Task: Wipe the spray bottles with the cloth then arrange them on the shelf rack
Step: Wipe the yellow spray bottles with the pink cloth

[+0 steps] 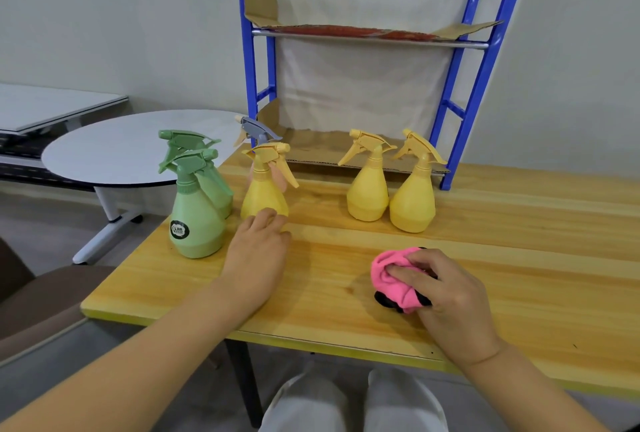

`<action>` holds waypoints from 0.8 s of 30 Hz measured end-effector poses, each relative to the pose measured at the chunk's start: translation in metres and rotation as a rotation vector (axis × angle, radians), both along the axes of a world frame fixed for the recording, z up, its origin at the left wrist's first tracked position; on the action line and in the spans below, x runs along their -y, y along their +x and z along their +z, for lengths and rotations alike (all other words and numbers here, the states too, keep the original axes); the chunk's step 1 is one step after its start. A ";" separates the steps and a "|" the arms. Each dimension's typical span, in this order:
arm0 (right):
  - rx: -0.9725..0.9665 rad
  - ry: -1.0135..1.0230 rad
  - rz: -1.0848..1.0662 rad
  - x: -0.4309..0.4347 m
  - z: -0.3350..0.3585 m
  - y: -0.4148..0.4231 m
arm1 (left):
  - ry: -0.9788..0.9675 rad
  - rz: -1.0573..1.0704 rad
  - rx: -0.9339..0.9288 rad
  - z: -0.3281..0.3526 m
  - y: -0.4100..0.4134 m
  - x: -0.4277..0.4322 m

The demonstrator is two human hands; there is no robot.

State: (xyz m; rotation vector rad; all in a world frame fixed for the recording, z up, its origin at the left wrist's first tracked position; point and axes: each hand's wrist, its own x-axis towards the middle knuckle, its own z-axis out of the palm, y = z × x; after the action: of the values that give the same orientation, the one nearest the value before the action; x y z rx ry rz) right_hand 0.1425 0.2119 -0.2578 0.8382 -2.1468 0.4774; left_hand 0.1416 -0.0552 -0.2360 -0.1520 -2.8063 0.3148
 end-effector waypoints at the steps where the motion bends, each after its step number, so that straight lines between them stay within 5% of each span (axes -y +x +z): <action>1: 0.011 0.002 0.001 -0.001 -0.001 0.000 | -0.018 0.014 -0.001 0.000 0.000 0.002; 7: 0.015 -0.038 0.027 -0.004 -0.001 -0.007 | 0.001 0.074 -0.011 -0.004 -0.006 -0.001; 11: 0.030 -0.050 0.025 -0.010 0.003 -0.011 | 0.076 -0.103 -0.173 0.013 -0.025 -0.028; 17: 0.036 -0.053 -0.030 -0.023 0.004 -0.018 | 0.520 -0.155 -0.277 0.068 -0.084 -0.077; 24: 0.061 -0.092 -0.055 -0.042 0.005 -0.023 | 0.298 -0.112 -0.170 0.093 -0.136 -0.087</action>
State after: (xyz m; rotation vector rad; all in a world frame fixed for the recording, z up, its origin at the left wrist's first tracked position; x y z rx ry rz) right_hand 0.1194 0.2536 -0.2529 0.7196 -2.1800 0.5760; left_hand 0.0056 0.0320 -0.1427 -0.2029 -2.6254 -0.1123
